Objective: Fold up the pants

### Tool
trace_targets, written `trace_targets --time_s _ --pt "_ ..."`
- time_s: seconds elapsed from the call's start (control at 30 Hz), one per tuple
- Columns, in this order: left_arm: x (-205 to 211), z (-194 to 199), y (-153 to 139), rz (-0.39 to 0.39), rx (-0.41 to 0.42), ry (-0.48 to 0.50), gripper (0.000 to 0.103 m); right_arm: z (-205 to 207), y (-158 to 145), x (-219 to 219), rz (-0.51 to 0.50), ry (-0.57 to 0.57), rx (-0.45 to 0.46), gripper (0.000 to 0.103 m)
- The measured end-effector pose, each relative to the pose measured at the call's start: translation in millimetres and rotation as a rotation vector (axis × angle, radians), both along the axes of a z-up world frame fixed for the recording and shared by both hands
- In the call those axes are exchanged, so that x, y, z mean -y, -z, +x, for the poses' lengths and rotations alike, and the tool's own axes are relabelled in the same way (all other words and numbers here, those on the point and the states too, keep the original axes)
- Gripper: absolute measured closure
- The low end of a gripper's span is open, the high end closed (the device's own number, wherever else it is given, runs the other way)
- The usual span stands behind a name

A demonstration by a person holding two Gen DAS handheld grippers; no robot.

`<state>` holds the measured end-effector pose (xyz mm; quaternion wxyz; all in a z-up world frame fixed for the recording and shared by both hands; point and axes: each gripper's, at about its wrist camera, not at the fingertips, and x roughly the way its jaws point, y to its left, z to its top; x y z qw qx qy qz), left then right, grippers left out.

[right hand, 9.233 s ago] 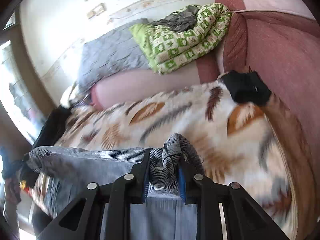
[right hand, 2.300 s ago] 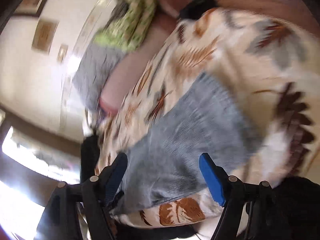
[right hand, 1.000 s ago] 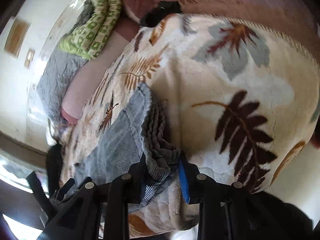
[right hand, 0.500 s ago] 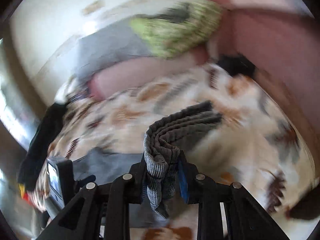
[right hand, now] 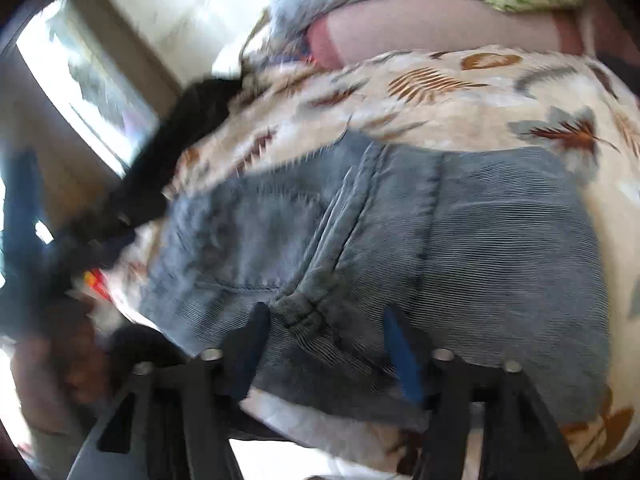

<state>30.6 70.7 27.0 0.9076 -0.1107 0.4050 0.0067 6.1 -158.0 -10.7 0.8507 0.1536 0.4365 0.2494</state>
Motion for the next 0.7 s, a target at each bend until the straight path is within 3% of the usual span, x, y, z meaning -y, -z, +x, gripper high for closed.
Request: trace_targets --time_s 0.13,0.2,0.23,0.27,0.3,0.33,0.37,0.43,0.5,0.53,0.63,0.7 --pt "49 18 -8 -0.064 0.014 0.152 0.003 -9 2 66 0.127 0.19 -0.007 0.025" --pt "73 27 -2 -0.083 -0.014 0.206 0.003 -4 26 82 0.146 0.239 -0.121 0.025" --pt "86 35 12 -0.082 -0.075 0.229 0.003 -2 40 91 0.196 0.233 -0.182 0.025" --pt "94 43 27 -0.083 -0.14 0.252 0.003 -6 44 101 0.27 0.23 -0.174 0.025" --pt "100 52 56 -0.106 -0.27 0.268 0.003 -9 42 107 0.3 0.236 -0.17 0.025" --pt "98 54 74 -0.136 -0.349 0.246 0.007 -10 40 112 0.324 0.24 -0.172 0.025" --pt "93 49 72 -0.152 -0.295 0.238 0.006 -10 38 117 0.341 0.243 -0.165 0.025" --pt "85 44 59 -0.213 -0.286 0.231 0.006 -12 40 122 0.355 0.238 -0.156 0.025" --pt "69 39 40 -0.364 -0.267 0.211 0.006 -11 46 128 0.377 0.234 -0.164 0.025" --pt "65 37 33 -0.4 -0.259 0.211 0.006 -12 49 129 0.392 0.231 -0.156 0.025" --pt "64 32 19 -0.45 -0.253 0.207 0.006 -8 51 130 0.416 0.234 -0.151 0.025" --pt "73 29 27 -0.494 -0.292 0.206 0.006 -5 56 132 0.439 0.23 -0.155 0.025"
